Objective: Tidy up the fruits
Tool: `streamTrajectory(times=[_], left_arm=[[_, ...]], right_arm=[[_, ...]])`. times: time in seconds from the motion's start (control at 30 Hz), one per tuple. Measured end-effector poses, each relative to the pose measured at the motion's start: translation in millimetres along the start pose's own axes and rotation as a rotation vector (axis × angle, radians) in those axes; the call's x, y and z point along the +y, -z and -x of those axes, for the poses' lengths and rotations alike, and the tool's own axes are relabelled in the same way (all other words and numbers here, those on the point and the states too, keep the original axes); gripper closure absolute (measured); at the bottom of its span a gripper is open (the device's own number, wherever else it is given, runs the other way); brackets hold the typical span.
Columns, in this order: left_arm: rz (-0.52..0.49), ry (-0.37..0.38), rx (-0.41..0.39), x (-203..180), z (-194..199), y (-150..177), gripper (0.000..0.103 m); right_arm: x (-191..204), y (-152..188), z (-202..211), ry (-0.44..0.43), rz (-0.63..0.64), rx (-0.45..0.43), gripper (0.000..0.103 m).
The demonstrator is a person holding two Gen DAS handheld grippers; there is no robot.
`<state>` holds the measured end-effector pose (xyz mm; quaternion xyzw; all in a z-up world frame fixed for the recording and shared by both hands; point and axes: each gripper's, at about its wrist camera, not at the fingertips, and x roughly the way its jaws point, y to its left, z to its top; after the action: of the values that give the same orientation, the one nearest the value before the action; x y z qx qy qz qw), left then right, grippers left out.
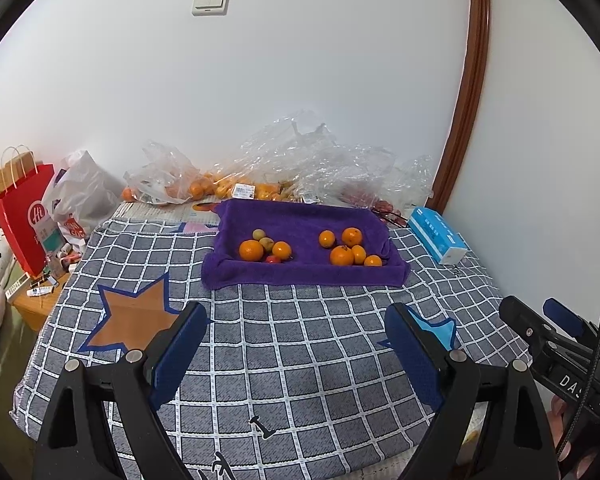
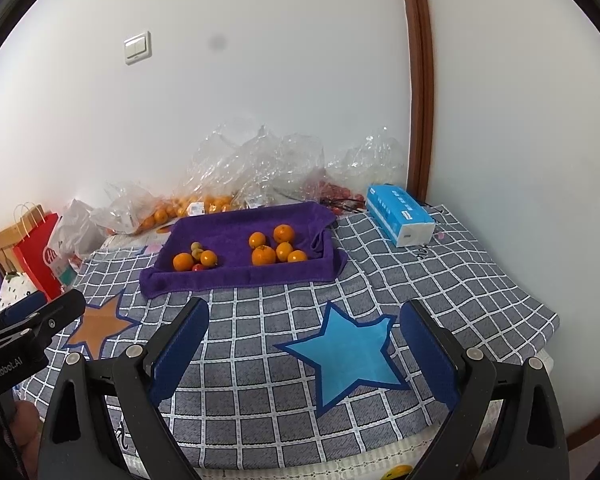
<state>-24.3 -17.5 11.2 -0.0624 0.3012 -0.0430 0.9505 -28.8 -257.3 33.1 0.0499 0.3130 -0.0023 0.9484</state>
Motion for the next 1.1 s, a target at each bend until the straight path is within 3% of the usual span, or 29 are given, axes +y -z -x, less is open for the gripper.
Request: streamTrajectory(times=[1.1], left_arm=[[-0.012, -0.010, -0.009, -3.5, 3.9, -1.7, 0.013]], right_arm=[[0.6, 1.3, 2.2, -0.020, 0.002, -0.007, 0.008]])
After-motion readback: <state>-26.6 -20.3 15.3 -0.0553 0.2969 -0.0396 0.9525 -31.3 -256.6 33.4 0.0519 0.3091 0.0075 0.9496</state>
